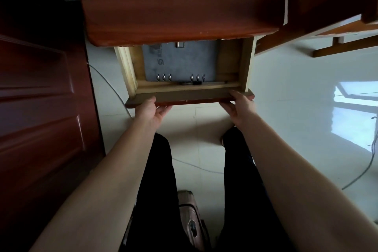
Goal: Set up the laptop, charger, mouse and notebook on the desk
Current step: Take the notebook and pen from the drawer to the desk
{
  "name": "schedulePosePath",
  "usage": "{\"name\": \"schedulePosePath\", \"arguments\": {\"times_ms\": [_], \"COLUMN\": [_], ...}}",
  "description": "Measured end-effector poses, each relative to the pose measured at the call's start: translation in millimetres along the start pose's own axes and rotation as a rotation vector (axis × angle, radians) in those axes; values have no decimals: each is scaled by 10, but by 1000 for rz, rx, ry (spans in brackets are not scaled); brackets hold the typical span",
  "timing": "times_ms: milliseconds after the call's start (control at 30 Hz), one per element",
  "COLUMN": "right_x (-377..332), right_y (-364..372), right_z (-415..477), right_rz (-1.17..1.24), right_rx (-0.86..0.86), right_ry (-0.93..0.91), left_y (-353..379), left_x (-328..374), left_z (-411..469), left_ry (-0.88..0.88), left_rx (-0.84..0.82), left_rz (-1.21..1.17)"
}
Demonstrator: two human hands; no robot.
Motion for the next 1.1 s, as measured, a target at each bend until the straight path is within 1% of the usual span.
{"name": "schedulePosePath", "arguments": {"times_ms": [300, 400, 467, 600, 700, 800, 900, 967, 1000, 1033, 1067, 1100], "right_x": [17, 23, 15, -40, -159, -303, -357, -386, -443, -542, -680, -795], "right_y": [-50, -58, -66, -48, 41, 140, 153, 125, 94, 66, 88, 185], "right_z": [-3, -92, -164, -284, -343, -309, -233, -224, -236, -298, -415, -544], "right_rz": [-43, -33, 25, 118, 116, 64, -74, -233, -392, -611, -834, -1030], "right_rx": [60, 110, 120, 90, 60, 11, 13, 75, 156, 273, 390, 450], "right_ry": [-7, -53, -101, -143, -181, -197, -133, -138, -210, -341, -547, -794], "left_y": [-21, -35, -47, -27, 50, 158, 215, 213, 216, 214, 212, 205], "left_x": [-49, -35, -31, 58, 163, 221, 214, 203, 206, 209, 217, 232], "left_z": [95, 54, -4, -107, -177, -190, -141, -130, -123, -117, -113, -114], "left_ry": [35, 44, 74, 184, 260, 226, 140, 104, 92, 88, 91, 97], "left_rx": [12, 30, 56, 123, 140, 75, 28, 18, 14, 16, 22, 31], "left_rz": [-41, -62, -46, -51, -58, -38, -23, -32, -39, -40, -32, -17]}}
Point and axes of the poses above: each hand's wrist, its own z-axis towards the middle knuckle, its own y-axis out of the palm, x = y × z, the point moved 6 cm from there along z, towards the middle knuckle, and after that the axes turned 4 degrees about z, right-handed, at the moved point
